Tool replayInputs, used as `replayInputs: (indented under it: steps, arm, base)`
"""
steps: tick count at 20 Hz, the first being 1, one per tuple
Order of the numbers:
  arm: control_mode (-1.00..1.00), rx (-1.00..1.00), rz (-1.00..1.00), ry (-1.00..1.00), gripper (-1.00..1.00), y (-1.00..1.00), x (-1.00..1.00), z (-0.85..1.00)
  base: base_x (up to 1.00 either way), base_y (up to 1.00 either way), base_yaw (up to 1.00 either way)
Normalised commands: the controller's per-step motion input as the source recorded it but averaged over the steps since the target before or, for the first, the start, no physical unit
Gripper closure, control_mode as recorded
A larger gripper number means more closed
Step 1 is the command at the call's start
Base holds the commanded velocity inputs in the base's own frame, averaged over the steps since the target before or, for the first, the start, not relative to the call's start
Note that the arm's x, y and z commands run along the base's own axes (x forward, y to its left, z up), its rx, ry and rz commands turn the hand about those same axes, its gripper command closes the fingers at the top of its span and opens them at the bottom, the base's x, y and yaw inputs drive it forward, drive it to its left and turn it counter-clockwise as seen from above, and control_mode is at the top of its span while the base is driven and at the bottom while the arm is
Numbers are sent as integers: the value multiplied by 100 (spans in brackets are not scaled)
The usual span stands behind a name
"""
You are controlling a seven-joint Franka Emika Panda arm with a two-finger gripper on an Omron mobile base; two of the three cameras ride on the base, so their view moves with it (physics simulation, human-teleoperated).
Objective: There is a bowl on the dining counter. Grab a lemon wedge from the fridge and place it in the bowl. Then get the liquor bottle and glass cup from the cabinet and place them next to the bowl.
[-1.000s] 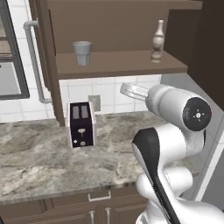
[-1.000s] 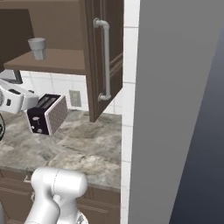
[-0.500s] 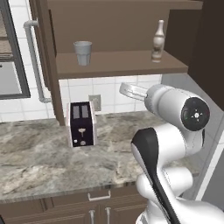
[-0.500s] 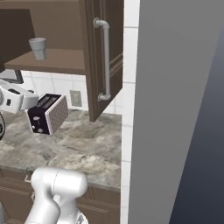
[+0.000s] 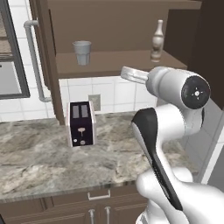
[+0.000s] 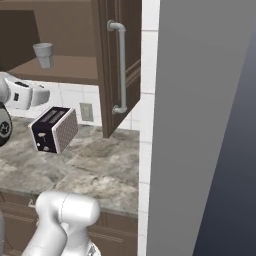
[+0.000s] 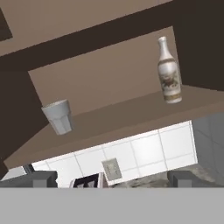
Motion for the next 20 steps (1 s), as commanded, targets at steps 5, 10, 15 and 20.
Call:
replayInputs:
  steps: [5, 10, 15, 20]
  arm:
    - [-100, -20, 0, -9, -100, -1, 0, 51]
    - [-100, -27, 0, -11, -100, -16, -3, 19]
    - [-100, -20, -4, -24, -100, -41, -16, 0]
    - [-100, -9, -5, -18, -100, -34, 2, 4]
  base:
    - [0, 0, 0]
    - [0, 0, 0]
    - [0, 0, 0]
    - [0, 0, 0]
